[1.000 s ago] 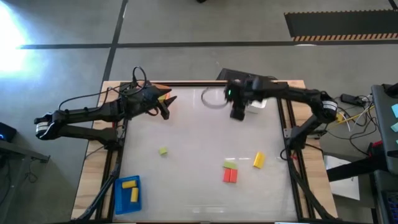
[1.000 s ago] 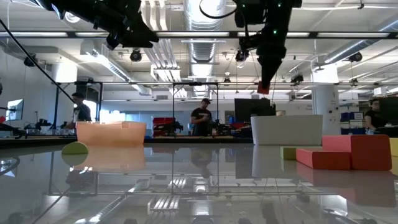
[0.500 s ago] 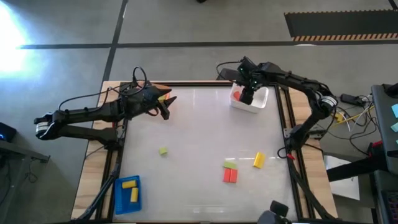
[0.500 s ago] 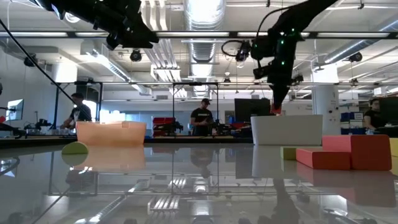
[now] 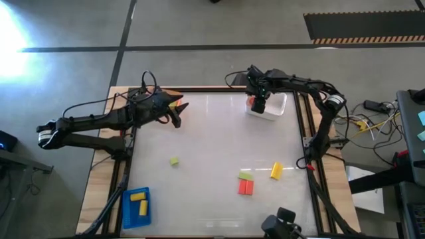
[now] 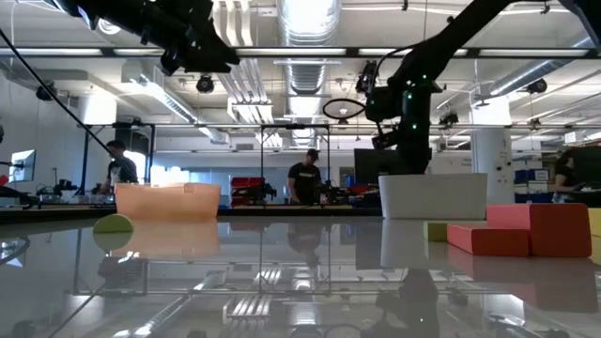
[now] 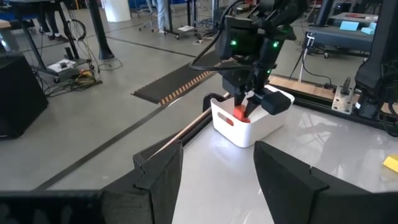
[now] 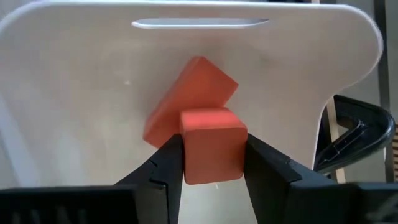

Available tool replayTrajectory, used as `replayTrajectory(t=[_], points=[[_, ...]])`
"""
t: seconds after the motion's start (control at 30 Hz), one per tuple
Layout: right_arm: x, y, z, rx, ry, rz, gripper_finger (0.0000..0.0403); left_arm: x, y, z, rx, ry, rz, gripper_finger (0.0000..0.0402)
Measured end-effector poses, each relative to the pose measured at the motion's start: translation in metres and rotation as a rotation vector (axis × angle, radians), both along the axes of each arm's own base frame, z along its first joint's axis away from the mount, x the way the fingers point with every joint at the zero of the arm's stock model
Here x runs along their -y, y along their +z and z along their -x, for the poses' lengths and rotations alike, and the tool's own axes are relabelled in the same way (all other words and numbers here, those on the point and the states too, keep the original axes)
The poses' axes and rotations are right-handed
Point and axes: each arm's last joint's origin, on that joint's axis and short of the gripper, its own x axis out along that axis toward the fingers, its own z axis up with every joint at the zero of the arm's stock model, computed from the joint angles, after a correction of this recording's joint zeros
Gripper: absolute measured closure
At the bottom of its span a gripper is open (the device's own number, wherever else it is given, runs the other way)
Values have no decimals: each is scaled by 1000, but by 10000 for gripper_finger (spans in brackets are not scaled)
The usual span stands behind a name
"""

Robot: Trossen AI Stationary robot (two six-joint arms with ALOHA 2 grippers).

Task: Sort & place blocks by color
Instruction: Put the orange square block into the white bin, then put the left yellow rectangular block into the blue basket

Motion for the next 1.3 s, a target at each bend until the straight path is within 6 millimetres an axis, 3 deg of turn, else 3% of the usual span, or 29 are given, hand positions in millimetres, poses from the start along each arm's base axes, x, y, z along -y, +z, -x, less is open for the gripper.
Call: replayTrajectory(t=[0.3,0.53,0.67,1.0,1.13,1.3], points=[[-1,11,1,25,-5,24,238,0,0,0,4,-1,-2,219],[-7,40,5,100,-60,71,246,1,-4,0,12,4,47,219],[-21,61,6,208,-125,63,252,6,-4,-2,11,-20,49,219],[-104,101,-15,450,-10,-83,275,19,-6,-7,9,-84,54,219],[-140,105,-27,492,12,-132,288,19,-7,-7,18,-83,73,219],[-182,95,-41,476,-81,-254,306,21,-10,-8,15,-88,90,219]])
